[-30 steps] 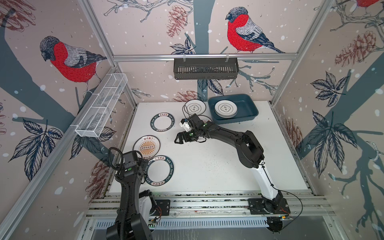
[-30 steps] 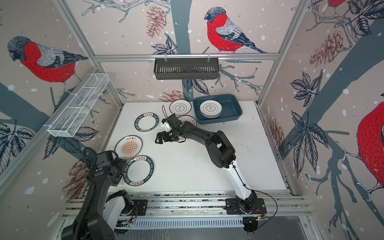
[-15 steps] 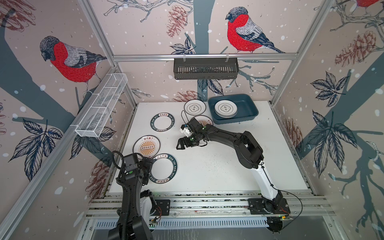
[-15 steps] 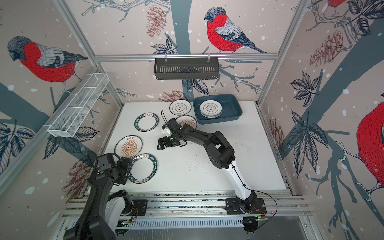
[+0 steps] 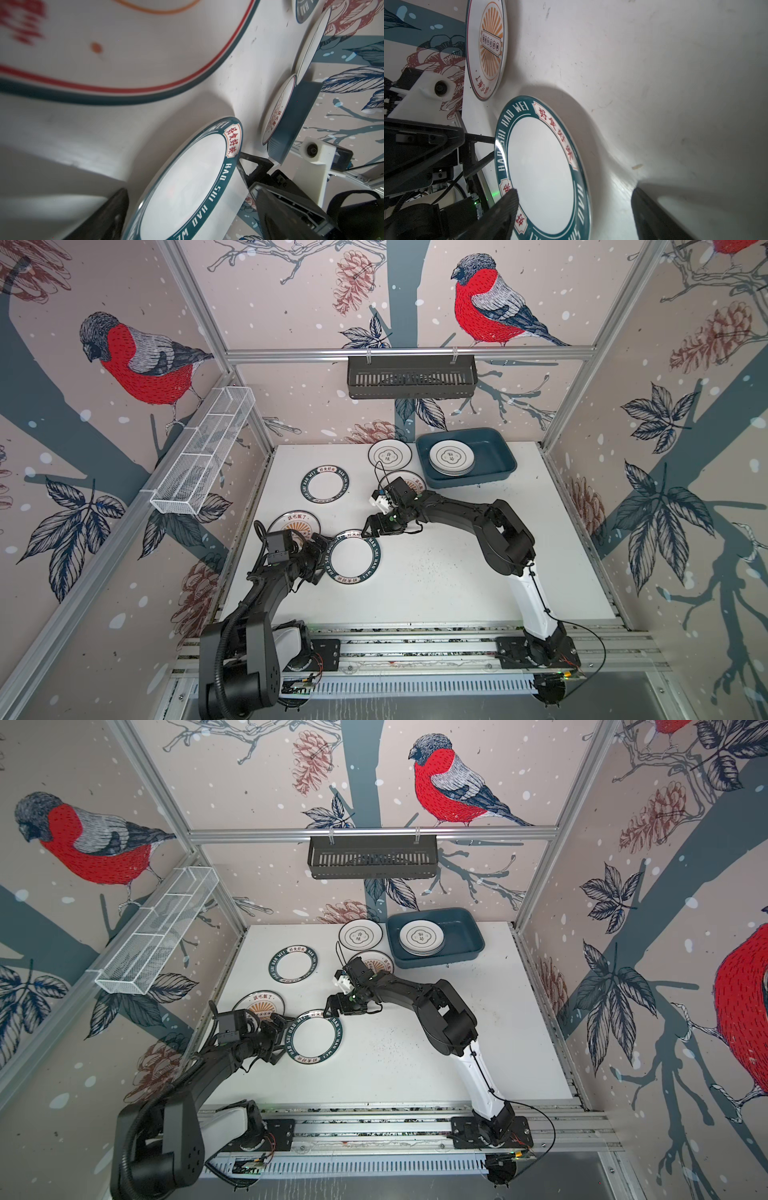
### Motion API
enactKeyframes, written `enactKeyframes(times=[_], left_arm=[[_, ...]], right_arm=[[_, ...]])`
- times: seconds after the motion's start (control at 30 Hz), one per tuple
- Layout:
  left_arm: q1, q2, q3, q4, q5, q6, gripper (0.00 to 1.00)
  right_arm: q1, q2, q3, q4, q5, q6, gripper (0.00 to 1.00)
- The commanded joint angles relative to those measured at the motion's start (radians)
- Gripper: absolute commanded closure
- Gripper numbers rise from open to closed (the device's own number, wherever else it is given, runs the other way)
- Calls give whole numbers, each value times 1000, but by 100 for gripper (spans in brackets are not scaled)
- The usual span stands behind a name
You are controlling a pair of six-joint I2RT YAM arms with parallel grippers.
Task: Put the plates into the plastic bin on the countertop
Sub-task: 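Grasp the edge of the 'HAO SHI HAO WEI' plate with the right gripper, then lift the plate over the teal bin with the right gripper while the left arm rises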
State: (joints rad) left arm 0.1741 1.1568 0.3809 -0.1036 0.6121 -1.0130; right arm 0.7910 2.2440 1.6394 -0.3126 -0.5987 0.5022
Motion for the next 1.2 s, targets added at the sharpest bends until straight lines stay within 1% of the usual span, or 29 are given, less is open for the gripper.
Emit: enactKeyframes(times=[0.0, 0.17, 0.37, 0.47, 0.53, 0.67, 0.73, 0.97, 1.1, 1.17], left_arm=[[-28, 33, 40, 26, 25, 16, 4], [-30, 97, 90, 11, 31, 52, 4], [-30, 130, 94, 25, 28, 65, 4], [-30, 136, 99, 25, 29, 71, 4], [-30, 135, 99, 28, 25, 72, 4], [-30, 134, 99, 40, 28, 73, 4], [-29, 135, 102, 45, 30, 71, 4], [-30, 147, 111, 66, 40, 69, 4], [-30, 153, 121, 64, 43, 73, 4], [-30, 157, 128, 60, 40, 80, 4]], right_arm=[[-4, -24, -46, -6, 8, 36, 15], [-15, -66, -143, 40, 23, 60, 18], [-47, -95, -280, 186, -49, 139, 29], [-55, -97, -313, 215, -59, 153, 33], [-58, -93, -319, 214, -58, 148, 38], [-60, -76, -323, 213, -57, 148, 56], [-61, -68, -321, 217, -61, 151, 63], [-60, -53, -303, 196, -58, 139, 77], [-61, -44, -295, 182, -51, 134, 82], [-64, -40, -286, 169, -44, 131, 86]])
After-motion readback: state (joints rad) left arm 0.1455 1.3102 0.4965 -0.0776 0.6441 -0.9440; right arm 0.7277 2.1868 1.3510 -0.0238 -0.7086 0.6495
